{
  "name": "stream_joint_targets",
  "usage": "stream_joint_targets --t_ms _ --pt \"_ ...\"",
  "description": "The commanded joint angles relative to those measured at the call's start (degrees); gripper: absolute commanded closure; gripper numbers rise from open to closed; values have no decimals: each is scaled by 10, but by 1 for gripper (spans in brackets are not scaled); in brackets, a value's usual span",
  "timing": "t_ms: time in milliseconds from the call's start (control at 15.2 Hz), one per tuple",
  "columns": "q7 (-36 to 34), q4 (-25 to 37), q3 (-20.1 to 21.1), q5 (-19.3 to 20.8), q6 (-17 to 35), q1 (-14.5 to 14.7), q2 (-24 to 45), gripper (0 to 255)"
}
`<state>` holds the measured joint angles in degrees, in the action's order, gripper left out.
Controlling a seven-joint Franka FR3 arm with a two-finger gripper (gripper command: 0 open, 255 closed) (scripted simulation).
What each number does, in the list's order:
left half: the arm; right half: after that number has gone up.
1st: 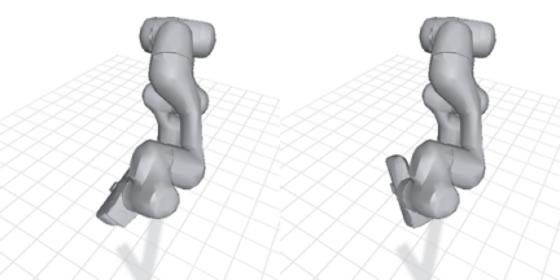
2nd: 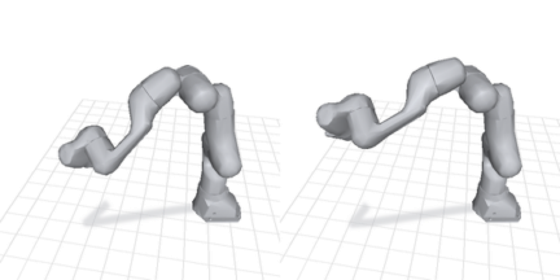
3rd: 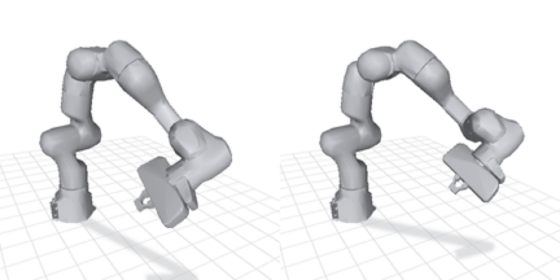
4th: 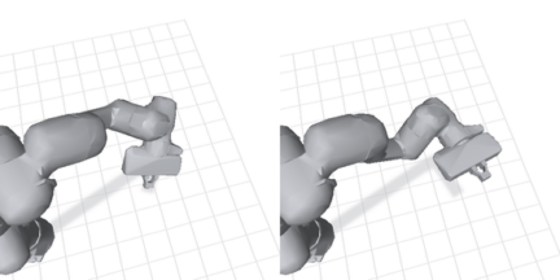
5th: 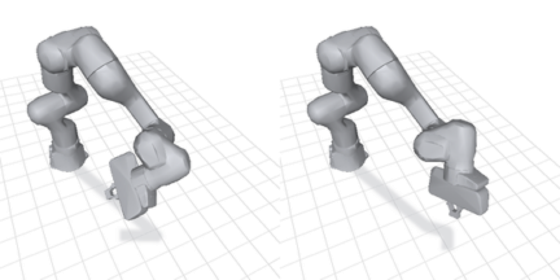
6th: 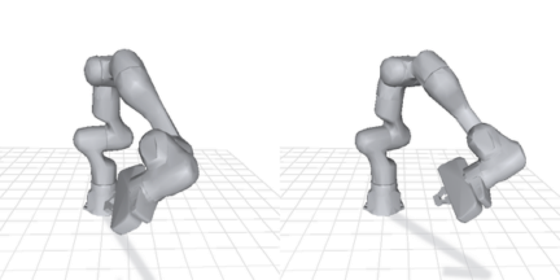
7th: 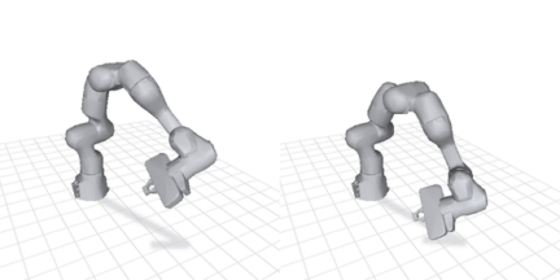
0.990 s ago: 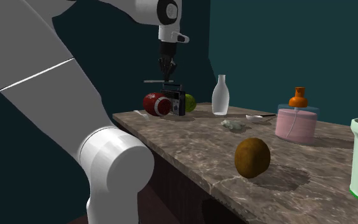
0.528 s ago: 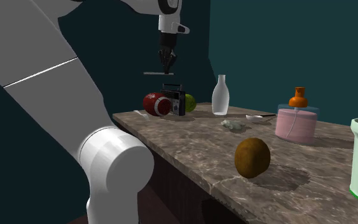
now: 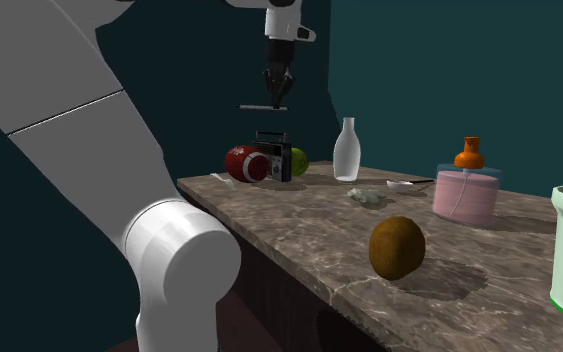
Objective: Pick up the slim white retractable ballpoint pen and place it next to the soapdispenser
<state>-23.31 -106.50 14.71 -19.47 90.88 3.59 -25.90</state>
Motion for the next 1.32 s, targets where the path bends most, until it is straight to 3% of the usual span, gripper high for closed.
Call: stream_joint_targets --t_ms 0,660,1254 --pt "30 -1 -24 5 -8 -8 1 255" --pt "163 37 -126 34 -43 -48 43 255" --pt "279 130 -211 48 -80 -85 132 255"
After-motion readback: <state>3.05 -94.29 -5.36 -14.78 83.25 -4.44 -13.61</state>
